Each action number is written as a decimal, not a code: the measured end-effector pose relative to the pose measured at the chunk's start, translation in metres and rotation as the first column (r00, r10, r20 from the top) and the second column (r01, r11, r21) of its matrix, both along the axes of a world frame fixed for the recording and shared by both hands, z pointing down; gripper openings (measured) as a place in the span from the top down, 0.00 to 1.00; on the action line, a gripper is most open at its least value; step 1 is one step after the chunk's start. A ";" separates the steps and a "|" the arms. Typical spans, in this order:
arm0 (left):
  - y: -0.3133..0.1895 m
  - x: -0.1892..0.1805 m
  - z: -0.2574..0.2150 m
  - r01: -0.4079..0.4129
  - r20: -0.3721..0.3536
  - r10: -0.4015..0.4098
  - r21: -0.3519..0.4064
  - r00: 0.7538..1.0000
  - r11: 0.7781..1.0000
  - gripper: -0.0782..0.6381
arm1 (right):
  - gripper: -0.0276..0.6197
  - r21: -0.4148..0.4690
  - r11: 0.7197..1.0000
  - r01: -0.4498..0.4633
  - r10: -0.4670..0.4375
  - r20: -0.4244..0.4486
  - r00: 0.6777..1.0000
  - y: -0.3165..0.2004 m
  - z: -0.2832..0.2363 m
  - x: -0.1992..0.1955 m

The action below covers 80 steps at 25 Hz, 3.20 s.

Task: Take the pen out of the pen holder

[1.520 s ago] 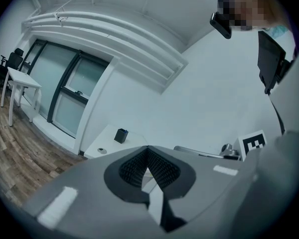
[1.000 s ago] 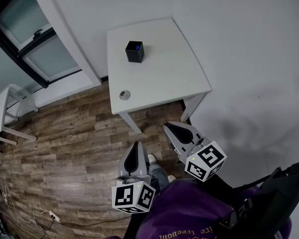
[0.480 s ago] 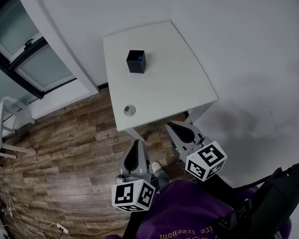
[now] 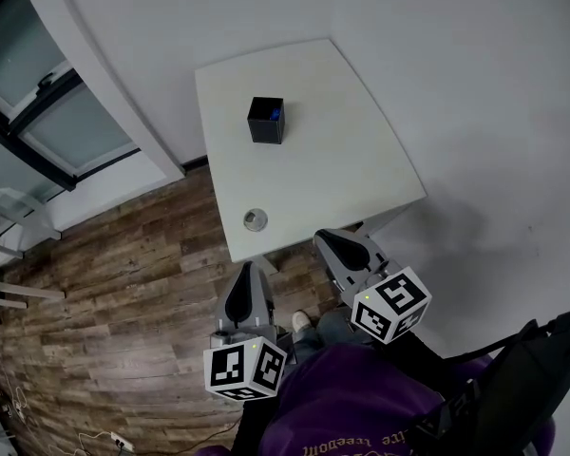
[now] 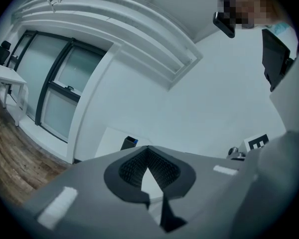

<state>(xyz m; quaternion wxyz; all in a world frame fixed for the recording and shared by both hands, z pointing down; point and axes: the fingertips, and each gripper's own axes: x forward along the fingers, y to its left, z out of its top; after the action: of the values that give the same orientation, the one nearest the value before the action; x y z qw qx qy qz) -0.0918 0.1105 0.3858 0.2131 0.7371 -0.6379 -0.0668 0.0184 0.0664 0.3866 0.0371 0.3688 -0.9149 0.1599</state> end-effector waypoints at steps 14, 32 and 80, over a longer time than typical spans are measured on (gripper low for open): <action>-0.047 0.002 0.011 0.009 0.006 -0.009 -0.034 1.000 0.999 0.88 | 0.94 -0.022 1.000 0.010 -0.010 -0.022 1.000 -0.059 0.010 -0.005; -0.185 0.010 0.009 0.057 0.016 -0.056 -0.043 0.998 0.997 0.88 | 0.94 -0.029 0.988 0.150 -0.152 -0.090 0.984 -0.199 0.024 -0.015; -0.285 -0.059 0.049 0.040 0.007 -0.040 -0.164 0.999 0.986 0.88 | 0.79 -0.127 0.986 0.109 -0.149 -0.370 0.917 -0.334 0.119 -0.076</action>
<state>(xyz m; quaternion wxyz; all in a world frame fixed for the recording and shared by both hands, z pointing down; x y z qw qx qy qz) -0.1507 -0.1750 0.4352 0.2704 0.7043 -0.6562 -0.0169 -0.0579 -0.2676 0.5058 0.2425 0.3290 -0.9033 0.1303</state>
